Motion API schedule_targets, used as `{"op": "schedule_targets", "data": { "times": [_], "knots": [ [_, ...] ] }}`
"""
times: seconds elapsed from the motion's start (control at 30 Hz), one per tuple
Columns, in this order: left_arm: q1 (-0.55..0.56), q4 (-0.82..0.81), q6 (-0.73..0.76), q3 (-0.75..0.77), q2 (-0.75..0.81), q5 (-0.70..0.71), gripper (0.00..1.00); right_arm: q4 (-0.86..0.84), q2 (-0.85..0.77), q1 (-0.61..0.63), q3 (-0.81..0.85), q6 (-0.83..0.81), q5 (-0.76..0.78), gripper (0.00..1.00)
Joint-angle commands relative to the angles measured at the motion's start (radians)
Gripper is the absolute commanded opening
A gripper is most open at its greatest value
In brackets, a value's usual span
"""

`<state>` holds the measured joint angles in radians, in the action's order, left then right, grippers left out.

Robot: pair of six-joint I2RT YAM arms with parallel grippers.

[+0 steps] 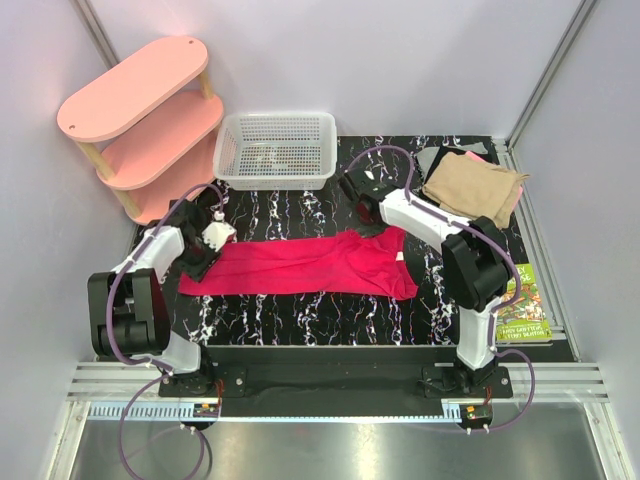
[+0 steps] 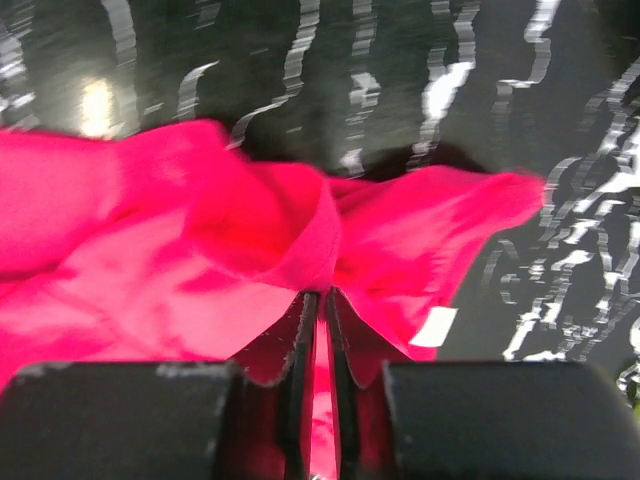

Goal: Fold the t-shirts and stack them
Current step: Fold the other side of the tshirt into a rectangle, then rotate the tshirt 45 degrees

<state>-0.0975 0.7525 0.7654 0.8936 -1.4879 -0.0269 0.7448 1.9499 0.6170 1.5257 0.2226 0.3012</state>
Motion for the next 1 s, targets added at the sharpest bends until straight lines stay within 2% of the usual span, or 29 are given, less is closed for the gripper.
{"op": "schedule_targets", "data": {
  "times": [0.0, 0.13, 0.23, 0.33, 0.4, 0.5, 0.57, 0.67, 0.8, 0.97],
  "knots": [
    [0.013, 0.03, -0.04, 0.073, 0.009, -0.082, 0.38, -0.009, 0.035, -0.092, 0.036, 0.0, 0.088, 0.15],
    [0.051, 0.039, -0.066, 0.09, 0.003, -0.111, 0.39, 0.021, 0.096, -0.166, 0.1, 0.018, 0.102, 0.15],
    [0.08, 0.039, -0.09, 0.116, -0.04, -0.123, 0.39, 0.068, 0.138, -0.187, 0.173, 0.035, 0.147, 0.4],
    [0.091, 0.039, -0.109, 0.142, -0.086, -0.13, 0.38, 0.183, 0.168, -0.188, 0.287, 0.063, 0.216, 0.49],
    [0.116, 0.035, -0.112, 0.149, -0.11, -0.128, 0.38, 0.214, 0.124, -0.183, 0.312, 0.104, 0.164, 0.52],
    [0.124, 0.021, -0.11, 0.159, -0.142, -0.111, 0.38, 0.186, -0.03, -0.177, 0.246, 0.168, -0.046, 0.53],
    [0.125, 0.013, -0.112, 0.174, -0.161, -0.105, 0.38, 0.122, -0.136, -0.172, 0.133, 0.225, -0.235, 0.52],
    [0.13, 0.013, -0.126, 0.192, -0.179, -0.111, 0.37, 0.027, -0.239, -0.172, -0.049, 0.305, -0.406, 0.52],
    [0.151, 0.011, -0.13, 0.179, -0.172, -0.12, 0.38, -0.11, -0.305, -0.168, -0.302, 0.383, -0.504, 0.52],
    [0.151, -0.025, -0.129, 0.153, -0.202, -0.081, 0.38, -0.24, -0.283, -0.168, -0.446, 0.46, -0.562, 0.5]
  ]
}}
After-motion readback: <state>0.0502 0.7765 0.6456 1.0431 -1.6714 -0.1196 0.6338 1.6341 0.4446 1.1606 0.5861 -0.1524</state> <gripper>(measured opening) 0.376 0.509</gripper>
